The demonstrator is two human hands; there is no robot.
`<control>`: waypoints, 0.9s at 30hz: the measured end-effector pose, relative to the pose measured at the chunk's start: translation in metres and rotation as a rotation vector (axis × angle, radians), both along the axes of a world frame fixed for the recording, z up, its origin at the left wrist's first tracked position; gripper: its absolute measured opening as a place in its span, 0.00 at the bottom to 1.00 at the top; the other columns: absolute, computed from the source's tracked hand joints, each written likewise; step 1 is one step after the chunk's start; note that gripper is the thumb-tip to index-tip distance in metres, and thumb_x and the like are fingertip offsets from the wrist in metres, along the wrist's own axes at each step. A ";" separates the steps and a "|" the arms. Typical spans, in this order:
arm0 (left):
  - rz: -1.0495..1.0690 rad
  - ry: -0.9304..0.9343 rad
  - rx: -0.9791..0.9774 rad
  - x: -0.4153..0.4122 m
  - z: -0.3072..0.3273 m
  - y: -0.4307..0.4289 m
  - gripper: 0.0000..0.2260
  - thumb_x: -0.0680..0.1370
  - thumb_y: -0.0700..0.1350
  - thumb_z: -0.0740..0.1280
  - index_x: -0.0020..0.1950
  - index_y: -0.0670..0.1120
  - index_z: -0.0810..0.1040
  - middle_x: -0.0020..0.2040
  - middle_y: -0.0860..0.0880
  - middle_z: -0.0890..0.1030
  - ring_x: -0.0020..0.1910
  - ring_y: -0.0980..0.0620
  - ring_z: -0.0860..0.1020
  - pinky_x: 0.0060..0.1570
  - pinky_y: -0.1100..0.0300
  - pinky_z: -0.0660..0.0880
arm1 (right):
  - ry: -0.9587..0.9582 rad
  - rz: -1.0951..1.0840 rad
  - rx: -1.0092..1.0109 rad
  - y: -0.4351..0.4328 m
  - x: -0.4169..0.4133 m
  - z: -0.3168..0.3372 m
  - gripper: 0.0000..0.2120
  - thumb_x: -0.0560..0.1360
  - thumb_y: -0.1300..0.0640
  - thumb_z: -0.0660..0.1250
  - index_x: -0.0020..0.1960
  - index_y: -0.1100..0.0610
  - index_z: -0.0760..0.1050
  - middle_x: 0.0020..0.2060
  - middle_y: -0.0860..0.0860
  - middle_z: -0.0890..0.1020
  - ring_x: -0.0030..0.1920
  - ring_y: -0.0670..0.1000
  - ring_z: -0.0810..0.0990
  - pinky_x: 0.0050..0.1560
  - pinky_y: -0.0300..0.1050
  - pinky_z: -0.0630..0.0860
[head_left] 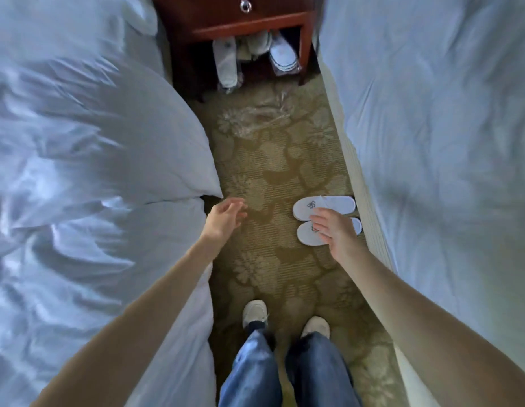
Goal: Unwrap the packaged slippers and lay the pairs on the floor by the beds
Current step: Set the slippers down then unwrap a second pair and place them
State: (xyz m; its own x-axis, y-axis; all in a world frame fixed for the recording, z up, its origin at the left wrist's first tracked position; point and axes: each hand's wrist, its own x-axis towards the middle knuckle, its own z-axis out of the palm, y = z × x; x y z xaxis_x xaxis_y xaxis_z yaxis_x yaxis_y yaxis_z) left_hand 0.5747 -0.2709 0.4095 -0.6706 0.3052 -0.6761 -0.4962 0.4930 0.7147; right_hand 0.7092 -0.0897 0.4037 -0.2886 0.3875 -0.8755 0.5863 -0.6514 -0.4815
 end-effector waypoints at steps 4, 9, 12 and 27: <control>0.026 0.016 0.037 -0.011 0.077 -0.019 0.14 0.83 0.44 0.57 0.60 0.38 0.77 0.56 0.44 0.79 0.54 0.49 0.78 0.49 0.62 0.74 | 0.093 0.104 0.021 -0.017 -0.031 0.077 0.18 0.79 0.53 0.62 0.65 0.60 0.74 0.58 0.53 0.80 0.62 0.52 0.76 0.67 0.48 0.67; 0.068 0.032 0.060 -0.027 0.128 -0.040 0.14 0.83 0.45 0.56 0.62 0.41 0.75 0.57 0.45 0.79 0.57 0.48 0.78 0.60 0.55 0.73 | 0.139 0.178 0.044 -0.037 -0.062 0.125 0.16 0.80 0.54 0.59 0.64 0.59 0.74 0.56 0.53 0.80 0.58 0.51 0.77 0.65 0.48 0.67; 0.068 0.078 0.070 -0.043 0.141 -0.044 0.14 0.83 0.47 0.56 0.63 0.42 0.75 0.58 0.45 0.79 0.57 0.47 0.78 0.61 0.54 0.73 | 0.149 0.166 0.065 -0.036 -0.075 0.138 0.16 0.81 0.56 0.58 0.65 0.61 0.73 0.58 0.55 0.80 0.56 0.51 0.77 0.61 0.46 0.68; 0.166 0.068 0.004 -0.155 0.133 0.072 0.14 0.83 0.47 0.57 0.63 0.42 0.75 0.58 0.45 0.80 0.57 0.47 0.79 0.63 0.52 0.74 | 0.105 0.224 0.048 0.094 -0.190 0.129 0.16 0.80 0.55 0.59 0.64 0.60 0.73 0.59 0.55 0.80 0.57 0.52 0.78 0.58 0.46 0.71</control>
